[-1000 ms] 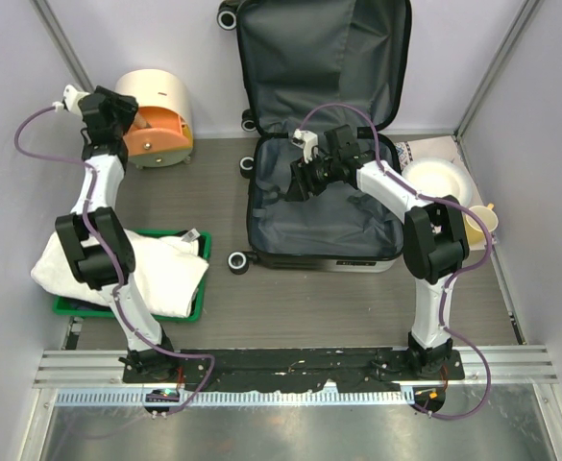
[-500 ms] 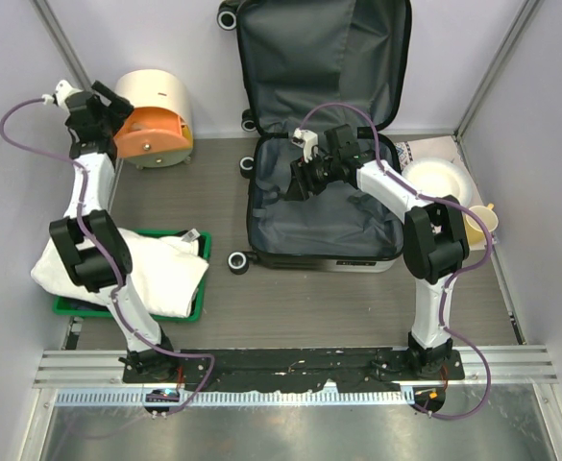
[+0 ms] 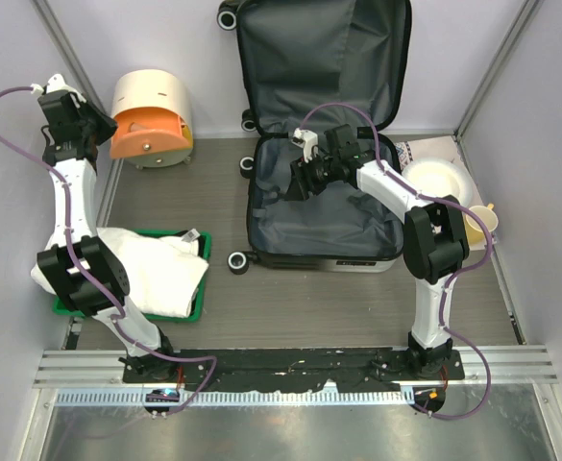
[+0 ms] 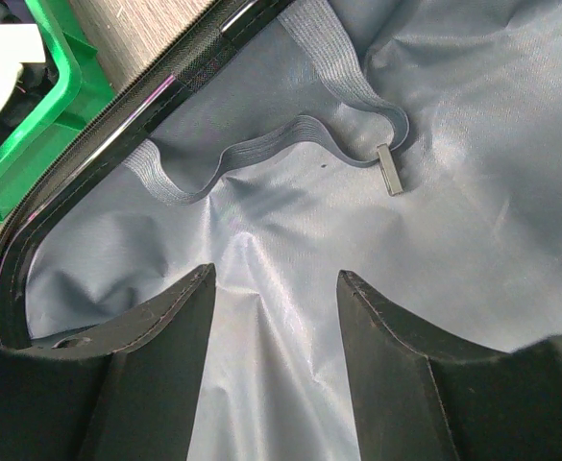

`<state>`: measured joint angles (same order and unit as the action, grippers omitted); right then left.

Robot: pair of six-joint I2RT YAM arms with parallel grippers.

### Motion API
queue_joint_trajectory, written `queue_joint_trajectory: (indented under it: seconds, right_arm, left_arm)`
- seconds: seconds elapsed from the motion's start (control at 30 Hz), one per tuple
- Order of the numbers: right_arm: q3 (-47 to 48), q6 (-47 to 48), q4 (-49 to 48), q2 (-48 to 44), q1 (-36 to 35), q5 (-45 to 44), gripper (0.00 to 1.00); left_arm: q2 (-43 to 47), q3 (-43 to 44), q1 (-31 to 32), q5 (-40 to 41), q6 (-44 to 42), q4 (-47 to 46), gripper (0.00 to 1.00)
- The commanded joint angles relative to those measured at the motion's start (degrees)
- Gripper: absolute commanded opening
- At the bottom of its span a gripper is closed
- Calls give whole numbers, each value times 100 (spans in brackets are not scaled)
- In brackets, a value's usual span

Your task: Open, take out, and arrange the luggage

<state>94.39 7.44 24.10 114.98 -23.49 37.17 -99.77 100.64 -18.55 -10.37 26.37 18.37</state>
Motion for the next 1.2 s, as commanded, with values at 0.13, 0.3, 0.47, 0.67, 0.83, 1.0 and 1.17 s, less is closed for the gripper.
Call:
queue_joint_trajectory:
  seconds: [0.13,0.3,0.47,0.67,0.83,1.0,1.17]
  right_arm:
    - [247,73,-63,-213,19,27,59]
    - [185,152,-37,-274,19,-52,59]
    - [220,222,69,-265,11,-87,59]
    - [229,293,148,-283,28,-140,59]
    - [203,302,157,-266,54,-140,59]
    - [264,293,157,-239,55,-140,59]
    - [229,319,157,-309,63,-157,59]
  left_arm:
    - [-288,-36,53,-62,105,562,0]
    - [-570,43,149,9,263,220,0]
    - [-974,324,272,-26,623,-61,0]
    - [-1308,667,308,-114,984,-334,0]
    - [-1484,755,378,-176,923,-659,0]
    - [-1782,966,510,-237,852,-808,0]
    - [-2038,1247,545,-229,808,-932,2]
